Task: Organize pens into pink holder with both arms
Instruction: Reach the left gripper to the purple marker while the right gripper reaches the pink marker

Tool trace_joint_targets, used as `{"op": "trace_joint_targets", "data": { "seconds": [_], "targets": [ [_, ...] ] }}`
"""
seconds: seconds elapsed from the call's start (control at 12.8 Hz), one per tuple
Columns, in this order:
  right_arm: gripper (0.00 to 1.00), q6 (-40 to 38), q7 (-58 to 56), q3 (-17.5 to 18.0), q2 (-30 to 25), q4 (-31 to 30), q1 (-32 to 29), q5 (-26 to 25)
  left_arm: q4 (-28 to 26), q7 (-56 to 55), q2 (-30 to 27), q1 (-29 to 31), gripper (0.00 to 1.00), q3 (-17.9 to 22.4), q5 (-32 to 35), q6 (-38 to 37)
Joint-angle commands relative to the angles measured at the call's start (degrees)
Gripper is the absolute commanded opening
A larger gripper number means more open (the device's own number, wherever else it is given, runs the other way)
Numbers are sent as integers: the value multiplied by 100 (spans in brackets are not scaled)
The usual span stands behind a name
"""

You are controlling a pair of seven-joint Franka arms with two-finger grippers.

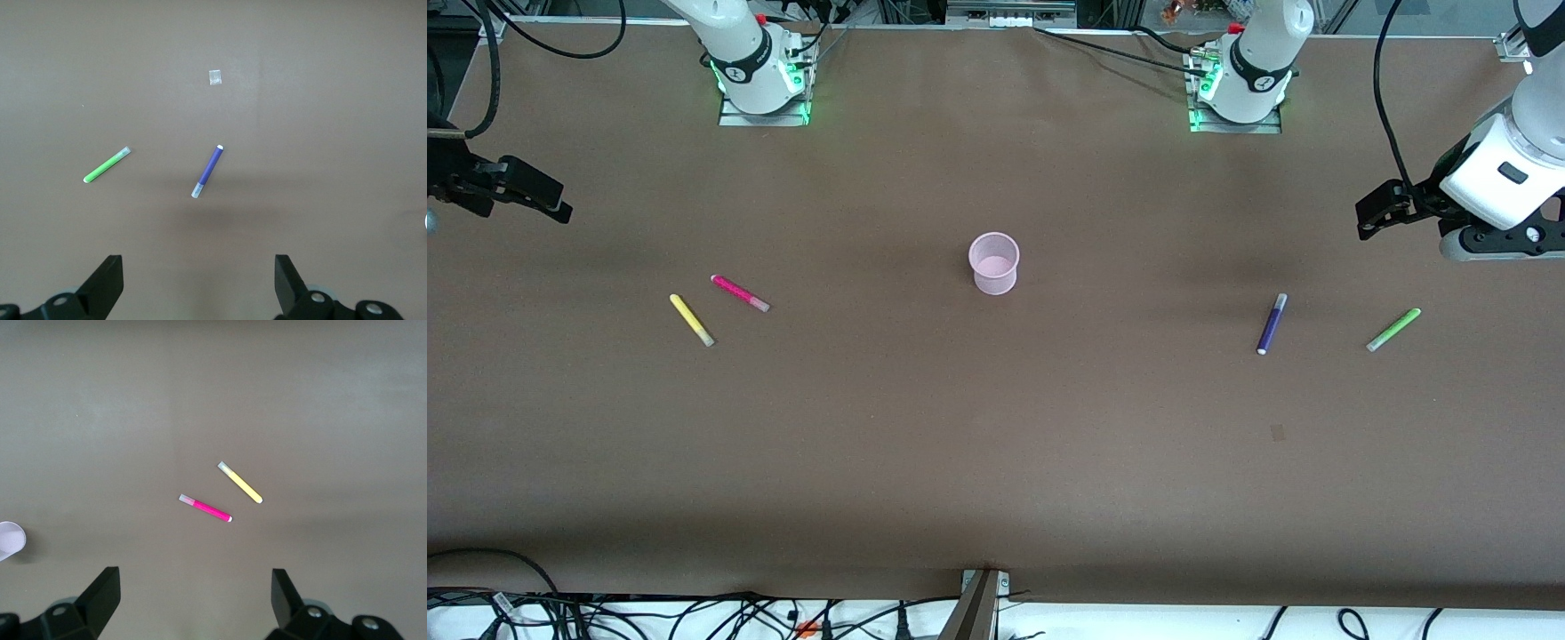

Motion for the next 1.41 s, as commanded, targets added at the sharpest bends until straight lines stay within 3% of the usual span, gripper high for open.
{"op": "trace_joint_targets", "data": {
  "seconds": [0.0,0.55,0.78,0.94,1.17,1.33],
  "targets": [
    [100,-8,-72,7,20,86,11,-90,95,128,-12,23,100,-7,43,-125],
    [100,1,-186,7,20,95,20,-90,51,110,50,-12,100,-16,52,-476],
    [100,-156,-352,-20,11,78,-15,-116,16,662,435,-21,100,-16,78,-1082],
    [100,-412,-580,-2,20,34,2,-64,-37,910,988,-21,100,-7,131,-1276],
    [100,-212,-1089,103,99,-447,29,-37,-63,928,1700,102,100,-7,244,-1041],
    [100,358,-1861,156,29,-1149,29,-19,-588,989,1817,94,100,-7,490,-183]
  ]
}}
